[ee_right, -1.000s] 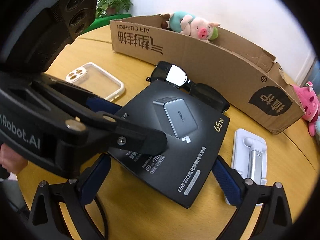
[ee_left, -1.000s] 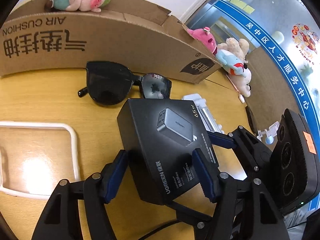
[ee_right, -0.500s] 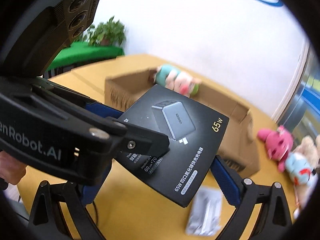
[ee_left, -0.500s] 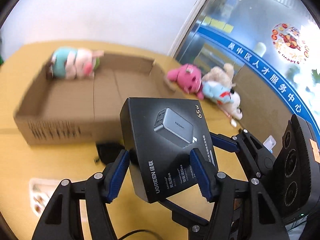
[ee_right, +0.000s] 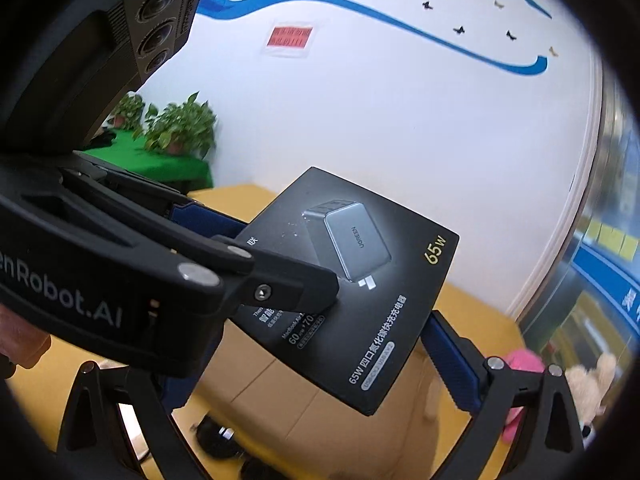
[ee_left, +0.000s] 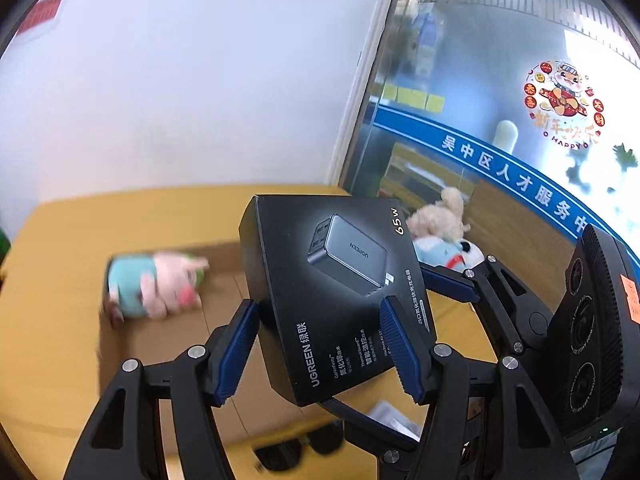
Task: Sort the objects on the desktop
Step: 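Carry the charger box into the cardboard box and release it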
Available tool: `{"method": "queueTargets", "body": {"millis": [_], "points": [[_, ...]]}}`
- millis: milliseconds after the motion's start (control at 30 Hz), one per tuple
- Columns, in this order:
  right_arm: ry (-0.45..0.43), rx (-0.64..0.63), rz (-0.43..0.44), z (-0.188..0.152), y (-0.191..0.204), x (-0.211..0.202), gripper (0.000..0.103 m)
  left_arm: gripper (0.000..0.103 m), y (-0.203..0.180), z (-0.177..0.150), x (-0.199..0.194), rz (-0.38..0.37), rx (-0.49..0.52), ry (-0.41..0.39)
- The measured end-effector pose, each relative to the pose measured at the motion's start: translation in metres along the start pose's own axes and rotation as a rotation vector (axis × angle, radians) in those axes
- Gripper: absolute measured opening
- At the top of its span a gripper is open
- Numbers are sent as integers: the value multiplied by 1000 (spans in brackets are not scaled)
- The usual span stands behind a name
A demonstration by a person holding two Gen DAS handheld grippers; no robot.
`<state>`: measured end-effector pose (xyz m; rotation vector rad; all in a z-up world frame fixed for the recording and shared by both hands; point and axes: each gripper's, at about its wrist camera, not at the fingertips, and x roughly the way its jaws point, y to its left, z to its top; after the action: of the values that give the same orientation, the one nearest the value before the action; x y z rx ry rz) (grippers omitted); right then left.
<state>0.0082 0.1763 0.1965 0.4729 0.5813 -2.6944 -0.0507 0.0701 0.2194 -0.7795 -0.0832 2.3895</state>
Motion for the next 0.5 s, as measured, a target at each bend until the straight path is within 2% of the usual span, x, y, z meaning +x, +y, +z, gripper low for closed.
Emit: {"method": "queueTargets", "body": {"millis": [167, 300, 433, 500], "points": [[-15, 17, 8, 25, -35, 47, 99, 60, 27, 47, 33, 5, 2, -11], [6, 26, 25, 35, -56, 92, 99, 60, 53, 77, 75, 5, -14, 15], [48, 30, 50, 33, -77, 141, 99, 60, 85, 93, 129, -3, -54, 77], [82, 40, 88, 26, -88, 169, 99, 60, 100, 93, 155, -4, -82, 112]]}}
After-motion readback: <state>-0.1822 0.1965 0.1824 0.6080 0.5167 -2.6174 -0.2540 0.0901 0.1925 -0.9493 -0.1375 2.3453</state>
